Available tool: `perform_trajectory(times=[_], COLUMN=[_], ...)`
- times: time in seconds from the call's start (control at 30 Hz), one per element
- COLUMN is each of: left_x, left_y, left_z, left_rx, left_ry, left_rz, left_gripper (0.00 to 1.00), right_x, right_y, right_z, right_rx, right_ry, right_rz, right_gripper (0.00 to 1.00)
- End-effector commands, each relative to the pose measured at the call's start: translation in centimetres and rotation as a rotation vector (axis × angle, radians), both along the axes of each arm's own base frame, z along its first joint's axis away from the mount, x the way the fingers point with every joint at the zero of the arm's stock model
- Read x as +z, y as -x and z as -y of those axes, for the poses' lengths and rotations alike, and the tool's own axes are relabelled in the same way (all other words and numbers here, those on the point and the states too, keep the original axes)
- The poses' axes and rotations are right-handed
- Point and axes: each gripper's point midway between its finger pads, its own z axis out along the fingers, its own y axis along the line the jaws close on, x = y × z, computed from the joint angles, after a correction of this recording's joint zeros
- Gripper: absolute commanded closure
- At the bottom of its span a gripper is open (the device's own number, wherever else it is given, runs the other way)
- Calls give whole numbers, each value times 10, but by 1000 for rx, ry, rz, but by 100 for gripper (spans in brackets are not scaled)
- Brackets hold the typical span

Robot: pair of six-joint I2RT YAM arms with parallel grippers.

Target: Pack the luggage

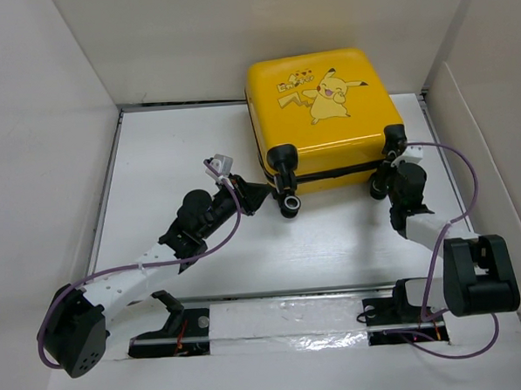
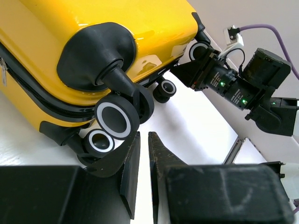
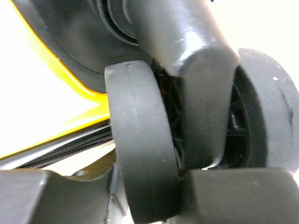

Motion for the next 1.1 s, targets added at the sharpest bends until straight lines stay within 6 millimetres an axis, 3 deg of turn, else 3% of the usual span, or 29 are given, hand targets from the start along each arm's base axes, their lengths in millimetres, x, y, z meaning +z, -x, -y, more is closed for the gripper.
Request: perform_trajectory(times=[0.0, 0.17, 0.4, 0.47, 0.57, 0.6, 0.67, 0.7, 0.83, 0.93, 1.07], left_x=[17, 16, 15, 14, 12, 9, 7, 4, -5, -4, 2], left_y=[0, 0, -1, -3, -3, -4, -4, -6, -14, -22, -29], left_z=[0, 0, 0, 0, 4, 6, 10, 12, 19, 21, 21], left_rx=[-8, -4, -1, 1, -14, -19, -36, -42, -43, -46, -15], left_ry=[34, 31, 25, 21, 13, 7, 5, -1, -28, -23, -11], left_rz=[56, 56, 56, 56, 53, 46, 43, 38, 20, 15, 24], left_gripper=[90, 90, 90, 86, 68, 53, 41, 35, 34, 36, 56], right_x=[81, 82, 80, 79, 73, 66, 63, 60, 43, 43, 39], right_y=[-32, -35, -34, -33, -25, -19, -11, -5, 20, 32, 45], right_z=[-14, -15, -14, -23, -34, -47, -60, -78, -90, -94, -104], right_rx=[69, 73, 64, 90, 118, 139, 157, 195, 170, 169, 193], right_ry=[18, 23, 15, 12, 1, 0, 13, 29, 74, 98, 119], right_rz=[250, 254, 256, 259, 258, 245, 232, 221, 172, 163, 139], right_gripper=[74, 80, 100, 100, 100, 100, 100, 100, 100, 100, 100])
